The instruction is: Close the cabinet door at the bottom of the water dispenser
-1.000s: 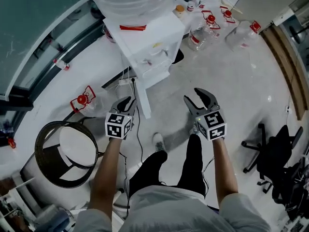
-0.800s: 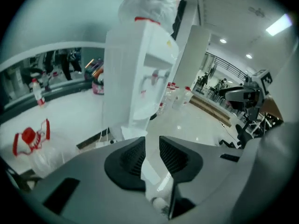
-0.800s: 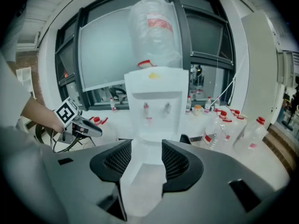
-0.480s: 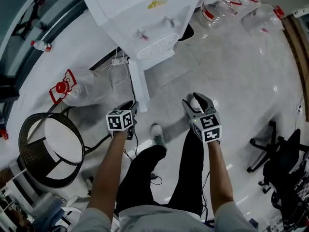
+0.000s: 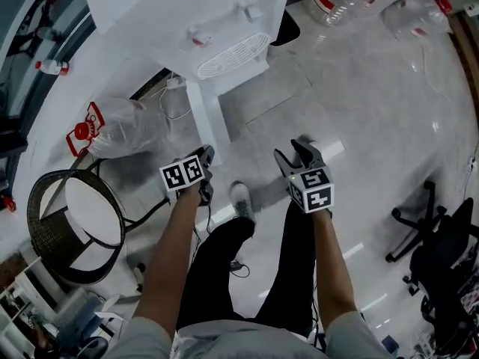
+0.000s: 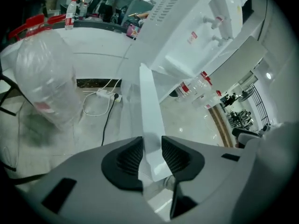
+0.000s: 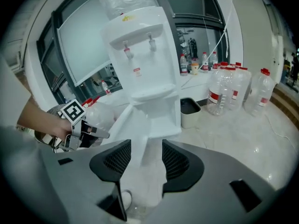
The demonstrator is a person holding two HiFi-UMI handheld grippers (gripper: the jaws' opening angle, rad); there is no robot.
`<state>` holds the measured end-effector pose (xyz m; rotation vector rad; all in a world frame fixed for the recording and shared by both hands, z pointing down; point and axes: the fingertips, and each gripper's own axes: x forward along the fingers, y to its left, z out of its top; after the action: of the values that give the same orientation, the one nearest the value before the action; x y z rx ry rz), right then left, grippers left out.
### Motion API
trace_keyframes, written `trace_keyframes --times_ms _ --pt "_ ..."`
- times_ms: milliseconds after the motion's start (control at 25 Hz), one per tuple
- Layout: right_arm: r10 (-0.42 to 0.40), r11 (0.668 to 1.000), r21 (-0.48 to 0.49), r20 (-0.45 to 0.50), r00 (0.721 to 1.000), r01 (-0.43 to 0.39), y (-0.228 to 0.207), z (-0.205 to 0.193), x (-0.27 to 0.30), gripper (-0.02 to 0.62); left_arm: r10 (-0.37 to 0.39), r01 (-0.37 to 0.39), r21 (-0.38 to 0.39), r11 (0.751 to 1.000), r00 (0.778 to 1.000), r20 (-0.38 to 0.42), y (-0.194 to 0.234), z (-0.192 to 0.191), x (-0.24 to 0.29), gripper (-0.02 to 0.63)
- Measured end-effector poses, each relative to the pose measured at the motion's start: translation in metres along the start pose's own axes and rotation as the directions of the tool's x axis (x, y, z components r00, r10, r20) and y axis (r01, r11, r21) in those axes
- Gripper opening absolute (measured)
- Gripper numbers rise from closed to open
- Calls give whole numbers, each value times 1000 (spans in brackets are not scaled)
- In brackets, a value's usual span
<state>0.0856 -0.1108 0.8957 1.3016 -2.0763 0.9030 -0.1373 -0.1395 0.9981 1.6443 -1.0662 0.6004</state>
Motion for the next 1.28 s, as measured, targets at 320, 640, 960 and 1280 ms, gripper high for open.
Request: trace_keyframes --times_ms 320,640,960,1280 --pt "-36 998 45 24 999 35 -48 6 -29 232 -53 52 -74 996 999 -11 -64 -1 36 131" --pt "-82 983 171 65 995 70 -114 13 -49 232 -158 153 -166 974 987 -13 -138 21 94 127" --pt "-45 968 250 68 997 26 -178 21 -53 231 -147 165 -289 943 986 84 -180 70 141 152" --pt "-6 981 193 53 999 -4 -230 46 -61 230 -103 205 -369 907 955 278 -203 128 180 150"
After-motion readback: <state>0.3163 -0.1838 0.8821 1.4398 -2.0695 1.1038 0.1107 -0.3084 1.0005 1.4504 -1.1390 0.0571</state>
